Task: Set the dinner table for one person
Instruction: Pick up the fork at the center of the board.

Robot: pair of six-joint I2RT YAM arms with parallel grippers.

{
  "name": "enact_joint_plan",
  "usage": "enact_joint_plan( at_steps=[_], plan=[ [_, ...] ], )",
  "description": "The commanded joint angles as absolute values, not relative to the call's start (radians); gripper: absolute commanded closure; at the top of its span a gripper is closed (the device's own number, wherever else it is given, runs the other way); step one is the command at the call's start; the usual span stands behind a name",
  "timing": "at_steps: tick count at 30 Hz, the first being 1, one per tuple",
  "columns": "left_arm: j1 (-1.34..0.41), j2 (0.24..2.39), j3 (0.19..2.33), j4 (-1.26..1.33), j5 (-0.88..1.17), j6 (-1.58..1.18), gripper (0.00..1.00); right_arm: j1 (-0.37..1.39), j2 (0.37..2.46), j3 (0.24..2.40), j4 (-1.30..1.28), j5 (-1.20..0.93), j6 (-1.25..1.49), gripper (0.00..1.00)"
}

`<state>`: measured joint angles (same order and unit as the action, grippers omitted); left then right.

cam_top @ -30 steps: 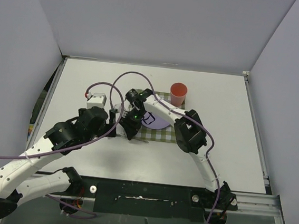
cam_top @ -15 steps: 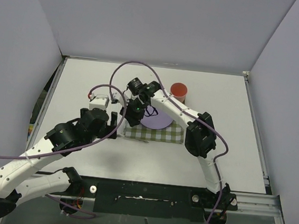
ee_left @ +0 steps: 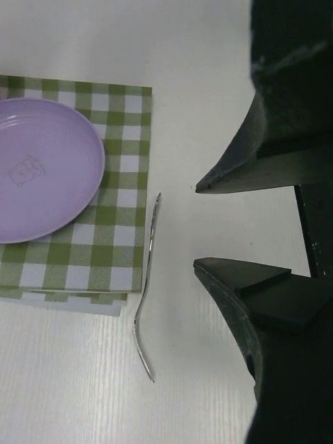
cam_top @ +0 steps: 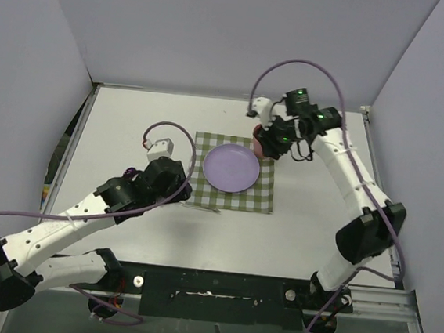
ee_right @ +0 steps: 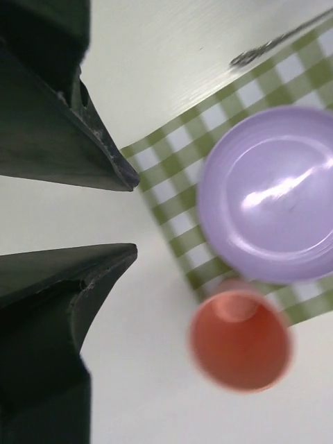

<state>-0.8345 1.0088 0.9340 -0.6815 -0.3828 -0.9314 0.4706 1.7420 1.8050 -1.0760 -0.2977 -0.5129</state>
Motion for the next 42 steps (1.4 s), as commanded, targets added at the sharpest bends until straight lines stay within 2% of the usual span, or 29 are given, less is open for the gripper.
enact_joint_plan(
  at_steps=[1, 3, 6, 8, 10, 12, 14, 16, 18, 23, 24, 27, 30, 33, 36, 39, 42],
  plan=[
    [-0.889, 1.132, 1.055, -0.625, -0.371, -0.718, 0.56, 0.329, 1.541, 1.666, -1.089, -0.309, -0.557, 0.62],
    [-0.956, 1.246, 1.198, -0.827, -0.404, -0.561, 0.51, 0.274, 1.462, 1.586, -1.077, -0.316, -0.576, 0.62],
    [-1.058, 1.444, 1.346, -1.092, -0.446, -0.502, 0.47, 0.212, 1.379, 1.492, -1.064, -0.297, -0.622, 0.62],
    [-1.128, 1.581, 1.45, -1.248, -0.496, -0.516, 0.46, 0.183, 1.352, 1.461, -1.066, -0.288, -0.649, 0.62],
    [-1.148, 1.715, 1.571, -1.416, -0.492, -0.649, 0.47, 0.149, 1.345, 1.455, -1.072, -0.286, -0.675, 0.62],
    [-1.16, 1.778, 1.643, -1.481, -0.454, -0.797, 0.65, 0.111, 1.362, 1.473, -1.08, -0.296, -0.703, 0.62],
    [-1.181, 1.748, 1.628, -1.444, -0.412, -0.949, 0.8, 0.081, 1.391, 1.513, -1.102, -0.317, -0.723, 0.62],
    [-1.197, 1.604, 1.509, -1.347, -0.42, -1.132, 0.85, 0.063, 1.422, 1.556, -1.125, -0.34, -0.735, 0.62],
    [-1.193, 1.411, 1.299, -1.124, -0.444, -1.249, 0.81, 0.058, 1.441, 1.584, -1.133, -0.356, -0.741, 0.62],
    [-1.18, 0.965, 0.687, -0.388, -0.514, -1.349, 0.48, 0.071, 1.513, 1.668, -1.17, -0.377, -0.739, 0.62],
    [-1.178, 0.914, 0.615, -0.303, -0.552, -1.372, 0.47, 0.077, 1.531, 1.692, -1.18, -0.377, -0.739, 0.62],
    [-1.203, 0.832, 0.498, -0.262, -0.744, -1.627, 0.5, 0.096, 1.574, 1.757, -1.205, -0.366, -0.745, 0.62],
    [-1.237, 0.874, 0.441, -0.338, -0.963, -2.099, 0.64, 0.127, 1.599, 1.783, -1.223, -0.339, -0.762, 0.62],
    [-1.186, 1.08, 0.597, -0.602, -1.027, -2.508, 0.82, 0.175, 1.6, 1.761, -1.226, -0.294, -0.772, 0.62],
    [-1.103, 1.301, 0.878, -0.913, -0.967, -2.61, 0.93, 0.235, 1.59, 1.721, -1.233, -0.263, -0.773, 0.62],
    [-1.04, 1.43, 1.016, -0.958, -0.886, -2.611, 0.95, 0.295, 1.584, 1.68, -1.241, -0.215, -0.781, 0.62],
    [-1.002, 1.513, 1.102, -0.93, -0.839, -2.611, 0.9, 0.329, 1.575, 1.652, -1.239, -0.195, -0.78, 0.62]
  ],
)
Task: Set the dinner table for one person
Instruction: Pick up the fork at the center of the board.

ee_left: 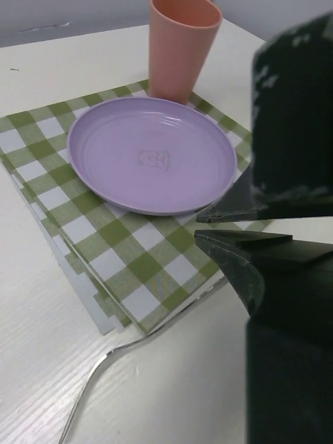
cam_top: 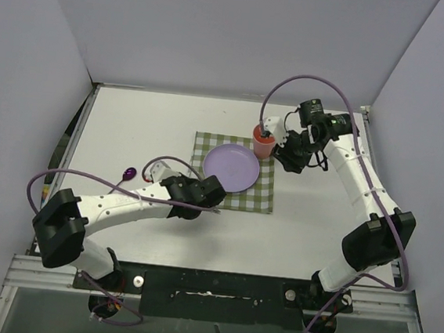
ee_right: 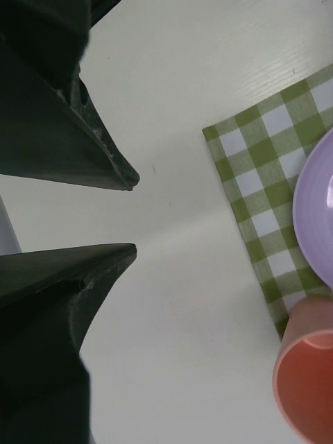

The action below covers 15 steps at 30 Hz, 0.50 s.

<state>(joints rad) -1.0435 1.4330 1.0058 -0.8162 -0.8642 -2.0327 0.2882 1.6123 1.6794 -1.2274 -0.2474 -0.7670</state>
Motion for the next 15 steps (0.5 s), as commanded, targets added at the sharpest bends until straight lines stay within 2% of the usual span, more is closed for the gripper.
enact_joint_plan(
  at_steps=[1, 8, 15],
  plan=[
    [-0.991, 1.533, 1.132, -0.932, -0.83, -2.611, 0.87, 0.335, 1.573, 1.648, -1.238, -0.195, -0.777, 0.62],
    [-0.919, 1.608, 1.295, -1.076, -0.809, -2.62, 0.57, 0.351, 1.577, 1.658, -1.255, -0.168, -0.796, 0.62],
    [-0.847, 1.614, 1.104, -0.958, -0.645, -2.628, 0.5, 0.353, 1.601, 1.718, -1.303, -0.131, -0.833, 0.61]
  ],
)
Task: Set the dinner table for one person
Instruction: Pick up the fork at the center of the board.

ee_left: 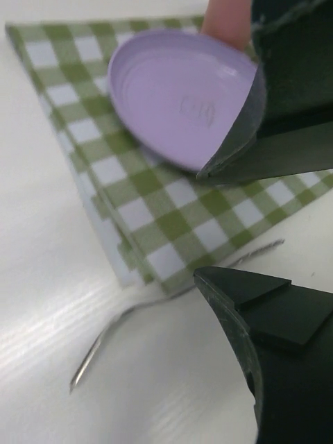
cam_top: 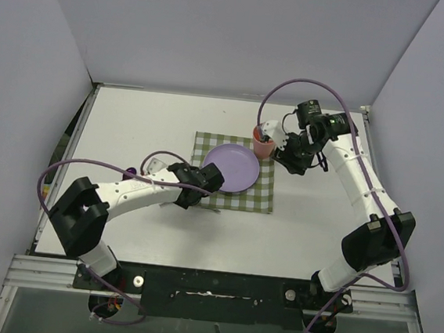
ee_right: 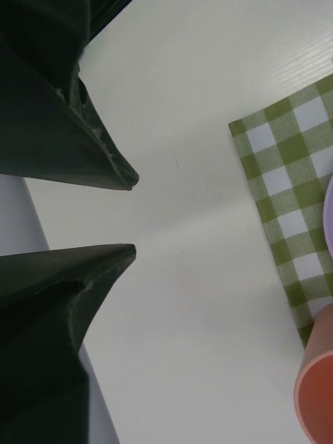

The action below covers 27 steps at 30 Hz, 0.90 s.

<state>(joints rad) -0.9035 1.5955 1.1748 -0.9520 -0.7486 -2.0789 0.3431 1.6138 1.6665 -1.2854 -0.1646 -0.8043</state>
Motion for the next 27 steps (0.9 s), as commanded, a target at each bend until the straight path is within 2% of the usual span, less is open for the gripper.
enact_joint_plan(
  at_steps=[1, 6, 9, 17, 27],
  plan=[
    [-0.837, 1.626, 1.096, -0.965, -0.619, -2.628, 0.5, 0.353, 1.599, 1.714, -1.3, -0.129, -0.833, 0.62],
    [-0.853, 1.714, 1.123, -1.081, -0.565, -2.626, 0.5, 0.354, 1.583, 1.665, -1.281, -0.133, -0.827, 0.62],
    [-0.877, 1.735, 1.093, -1.021, -0.569, -2.626, 0.5, 0.357, 1.584, 1.652, -1.27, -0.135, -0.823, 0.61],
    [-0.916, 1.79, 1.181, -0.985, -0.6, -2.622, 0.5, 0.371, 1.606, 1.681, -1.269, -0.154, -0.792, 0.61],
    [-0.895, 1.789, 1.105, -0.937, -0.581, -2.623, 0.5, 0.379, 1.583, 1.67, -1.275, -0.138, -0.801, 0.61]
  ],
)
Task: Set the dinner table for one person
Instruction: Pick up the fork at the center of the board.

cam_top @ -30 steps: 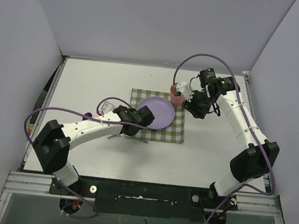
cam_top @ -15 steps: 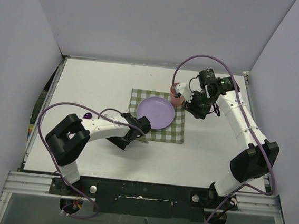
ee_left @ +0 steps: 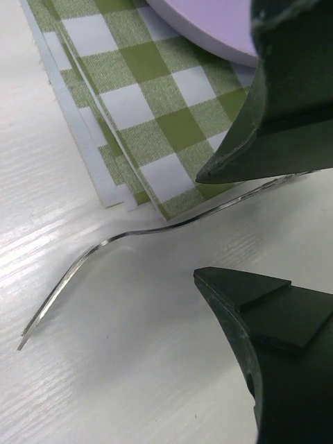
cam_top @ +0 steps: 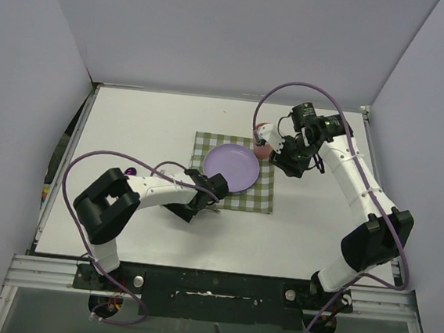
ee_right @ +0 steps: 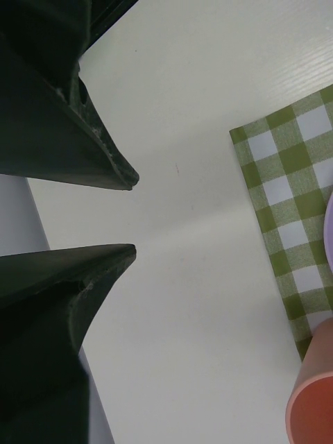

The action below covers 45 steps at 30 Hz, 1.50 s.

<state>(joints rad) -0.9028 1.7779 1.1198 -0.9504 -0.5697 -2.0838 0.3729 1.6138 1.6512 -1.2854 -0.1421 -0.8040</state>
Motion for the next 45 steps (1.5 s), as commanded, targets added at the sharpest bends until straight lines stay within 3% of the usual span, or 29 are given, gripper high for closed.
enact_joint_plan(
  at_steps=[1, 20, 23, 29, 31, 37, 45],
  plan=[
    [-0.893, 1.789, 1.1, -0.935, -0.581, -2.623, 0.5, 0.378, 1.585, 1.67, -1.275, -0.138, -0.801, 0.62],
    [-0.85, 1.804, 1.016, -0.814, -0.564, -2.622, 0.52, 0.383, 1.58, 1.653, -1.308, -0.163, -0.791, 0.67],
    [-0.847, 1.821, 1.015, -0.799, -0.557, -2.622, 0.6, 0.383, 1.575, 1.647, -1.308, -0.159, -0.789, 0.67],
    [-0.842, 1.848, 1.016, -0.776, -0.543, -2.619, 0.94, 0.383, 1.567, 1.631, -1.307, -0.146, -0.785, 0.68],
    [-0.842, 1.851, 1.014, -0.769, -0.542, -2.619, 1.0, 0.383, 1.564, 1.626, -1.306, -0.144, -0.784, 0.68],
    [-0.842, 1.807, 1.0, -0.804, -0.565, -2.617, 1.0, 0.383, 1.568, 1.609, -1.3, -0.141, -0.773, 0.68],
    [-0.883, 1.645, 1.055, -1.118, -0.728, -2.607, 1.0, 0.383, 1.558, 1.585, -1.286, -0.15, -0.759, 0.68]
  ],
)
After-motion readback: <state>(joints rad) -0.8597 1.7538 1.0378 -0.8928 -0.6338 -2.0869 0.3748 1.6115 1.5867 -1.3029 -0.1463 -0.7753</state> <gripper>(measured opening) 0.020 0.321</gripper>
